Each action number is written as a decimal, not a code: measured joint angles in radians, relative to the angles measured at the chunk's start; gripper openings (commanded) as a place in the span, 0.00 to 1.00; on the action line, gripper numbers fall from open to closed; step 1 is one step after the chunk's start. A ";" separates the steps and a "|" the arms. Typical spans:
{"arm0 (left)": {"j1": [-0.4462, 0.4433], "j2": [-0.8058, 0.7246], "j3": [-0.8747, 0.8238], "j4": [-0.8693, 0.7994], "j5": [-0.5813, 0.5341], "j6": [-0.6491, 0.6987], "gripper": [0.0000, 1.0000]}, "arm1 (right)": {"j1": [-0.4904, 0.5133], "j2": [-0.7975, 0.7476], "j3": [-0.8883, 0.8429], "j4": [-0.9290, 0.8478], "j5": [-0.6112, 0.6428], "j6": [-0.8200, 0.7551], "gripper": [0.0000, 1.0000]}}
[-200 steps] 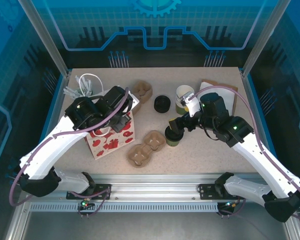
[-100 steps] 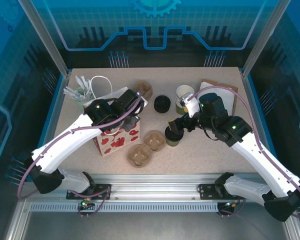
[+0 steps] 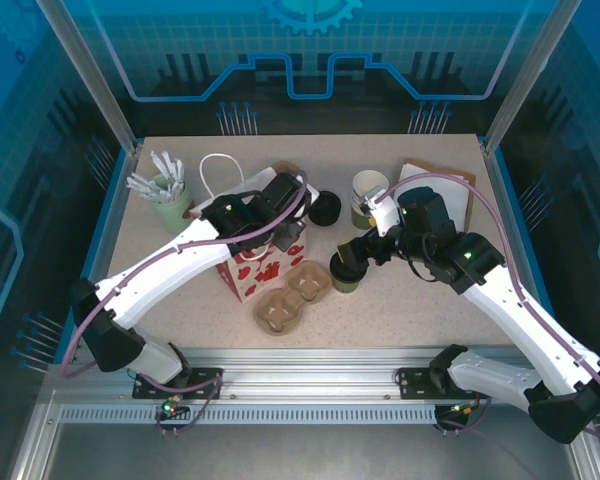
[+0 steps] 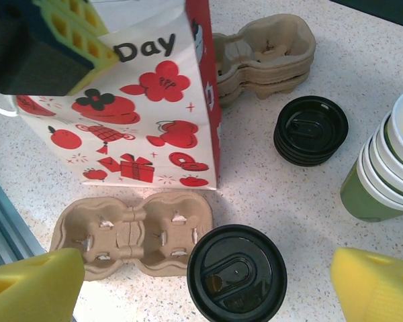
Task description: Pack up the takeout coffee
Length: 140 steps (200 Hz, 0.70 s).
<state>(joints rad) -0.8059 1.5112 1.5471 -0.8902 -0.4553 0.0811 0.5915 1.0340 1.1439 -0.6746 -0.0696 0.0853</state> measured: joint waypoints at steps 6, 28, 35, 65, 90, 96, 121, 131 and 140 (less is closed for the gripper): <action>0.000 0.008 0.000 0.014 0.000 0.003 0.00 | 0.002 -0.002 0.000 -0.001 0.004 0.000 0.96; 0.000 0.039 0.001 0.059 0.000 0.018 0.00 | 0.004 -0.011 -0.002 -0.009 0.013 0.000 0.96; 0.000 0.048 0.002 0.069 0.000 0.024 0.00 | 0.004 -0.013 -0.002 -0.011 0.015 0.000 0.96; 0.000 0.070 0.004 0.123 0.004 0.049 0.00 | 0.004 -0.023 -0.009 -0.017 0.037 0.000 0.96; 0.001 0.077 0.002 0.161 0.011 0.068 0.00 | 0.004 -0.024 -0.013 -0.021 0.046 0.000 0.96; 0.001 0.078 0.002 0.167 0.011 0.076 0.00 | 0.004 -0.024 -0.014 -0.021 0.049 0.000 0.96; 0.003 0.080 0.002 0.185 0.012 0.095 0.09 | 0.003 -0.025 -0.017 -0.026 0.066 0.001 0.96; 0.003 0.080 0.002 0.189 0.015 0.105 0.15 | 0.003 -0.025 -0.017 -0.029 0.068 0.001 0.96; 0.003 0.080 0.002 0.193 0.019 0.107 0.20 | 0.003 -0.025 -0.017 -0.031 0.070 0.001 0.96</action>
<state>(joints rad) -0.8032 1.5913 1.5490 -0.6971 -0.4358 0.1879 0.5949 1.0088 1.1267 -0.7055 0.0006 0.0860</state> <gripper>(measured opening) 0.148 0.957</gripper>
